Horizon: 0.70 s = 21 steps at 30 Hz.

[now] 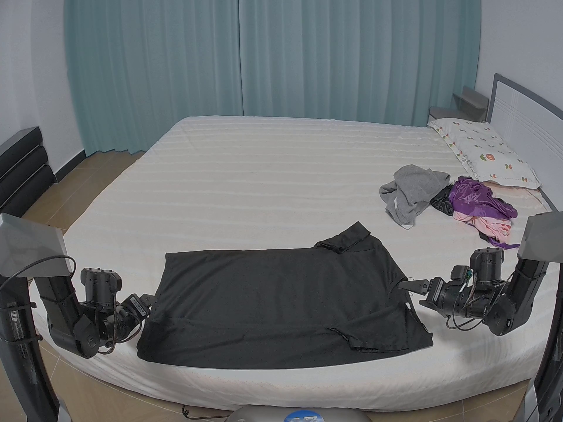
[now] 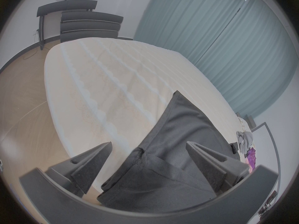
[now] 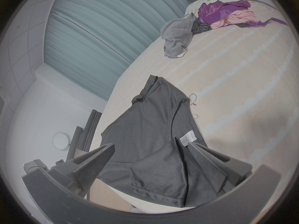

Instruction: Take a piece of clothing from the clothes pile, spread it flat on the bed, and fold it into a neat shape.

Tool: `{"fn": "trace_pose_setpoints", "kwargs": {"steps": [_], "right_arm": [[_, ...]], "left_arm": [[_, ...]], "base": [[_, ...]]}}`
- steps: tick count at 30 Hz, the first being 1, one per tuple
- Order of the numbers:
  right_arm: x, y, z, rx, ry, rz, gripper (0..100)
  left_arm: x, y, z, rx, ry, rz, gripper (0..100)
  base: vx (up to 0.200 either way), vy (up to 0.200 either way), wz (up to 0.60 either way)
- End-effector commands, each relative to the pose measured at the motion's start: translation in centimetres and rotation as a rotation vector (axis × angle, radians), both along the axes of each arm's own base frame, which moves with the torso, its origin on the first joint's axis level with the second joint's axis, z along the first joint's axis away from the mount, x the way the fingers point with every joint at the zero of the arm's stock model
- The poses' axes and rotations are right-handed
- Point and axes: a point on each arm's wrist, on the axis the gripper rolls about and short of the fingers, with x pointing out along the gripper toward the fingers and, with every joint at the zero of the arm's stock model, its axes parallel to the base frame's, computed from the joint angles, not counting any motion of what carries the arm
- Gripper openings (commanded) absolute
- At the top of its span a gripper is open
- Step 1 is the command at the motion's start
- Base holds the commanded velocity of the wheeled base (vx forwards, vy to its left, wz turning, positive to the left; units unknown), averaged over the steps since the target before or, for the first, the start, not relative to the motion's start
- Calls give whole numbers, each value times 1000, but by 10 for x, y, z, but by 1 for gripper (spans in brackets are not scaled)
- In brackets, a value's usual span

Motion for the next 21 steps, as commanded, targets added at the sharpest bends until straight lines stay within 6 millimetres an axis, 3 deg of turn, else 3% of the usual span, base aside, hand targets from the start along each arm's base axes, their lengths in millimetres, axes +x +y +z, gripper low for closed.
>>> {"fn": "trace_pose_setpoints", "kwargs": {"steps": [1,21], "right_arm": [[-2,0,-3,1,13,0,100],[-3,0,-9,-2,33,-1,100]], "left_arm": [[-5,3,-1,-5,11,15,100],[-5,4,-3,-9,17,19,100]], "base": [[0,0,0],[0,10,0]]}}
